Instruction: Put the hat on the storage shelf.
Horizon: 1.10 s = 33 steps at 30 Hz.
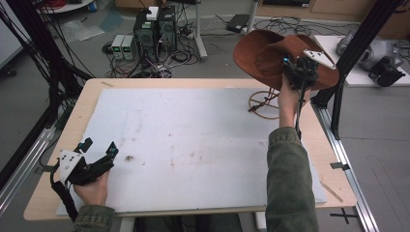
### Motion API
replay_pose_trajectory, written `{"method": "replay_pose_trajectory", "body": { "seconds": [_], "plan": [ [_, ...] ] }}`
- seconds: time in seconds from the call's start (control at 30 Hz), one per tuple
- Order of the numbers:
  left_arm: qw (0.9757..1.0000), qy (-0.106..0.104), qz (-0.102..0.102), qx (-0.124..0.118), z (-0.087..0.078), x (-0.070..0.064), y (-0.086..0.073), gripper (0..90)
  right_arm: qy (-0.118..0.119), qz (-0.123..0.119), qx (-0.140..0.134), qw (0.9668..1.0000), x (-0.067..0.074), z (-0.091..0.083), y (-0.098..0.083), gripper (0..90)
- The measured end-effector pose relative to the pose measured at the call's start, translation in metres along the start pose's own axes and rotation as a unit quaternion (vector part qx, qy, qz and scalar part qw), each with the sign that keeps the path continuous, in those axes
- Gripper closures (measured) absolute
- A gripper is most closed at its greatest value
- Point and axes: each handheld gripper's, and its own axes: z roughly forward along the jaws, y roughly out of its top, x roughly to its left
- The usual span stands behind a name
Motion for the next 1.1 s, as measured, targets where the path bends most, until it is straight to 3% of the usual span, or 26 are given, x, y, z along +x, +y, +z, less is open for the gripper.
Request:
{"method": "replay_pose_trajectory", "body": {
  "seconds": [0.33, 0.5, 0.6, 0.73, 0.9, 1.1],
  "plan": [
    [1.0000, 0.005, 0.000, -0.005, -0.001, 0.000, 0.001, 16.0, 0.010, -0.012, -0.028, 0.9995, 0.005, -0.005, 0.003, 32.5],
    [1.0000, 0.005, -0.002, -0.007, -0.001, -0.001, 0.001, 16.0, -0.008, -0.019, -0.050, 0.9985, 0.009, -0.012, 0.007, 25.6],
    [1.0000, 0.005, -0.001, -0.007, -0.002, 0.000, 0.001, 16.0, -0.004, -0.027, -0.050, 0.9983, 0.013, -0.016, 0.008, 21.4],
    [0.9999, 0.007, -0.003, -0.009, -0.003, 0.000, 0.002, 15.9, 0.006, -0.049, -0.069, 0.9964, 0.018, -0.027, 0.000, 21.4],
    [0.9999, 0.005, -0.004, -0.009, -0.003, 0.000, 0.002, 15.9, 0.028, -0.056, -0.074, 0.9953, 0.018, -0.040, -0.016, 20.8],
    [0.9999, 0.007, -0.003, -0.010, -0.004, 0.000, 0.002, 15.9, 0.037, -0.058, -0.076, 0.9947, 0.012, -0.052, -0.032, 20.8]
  ]
}}
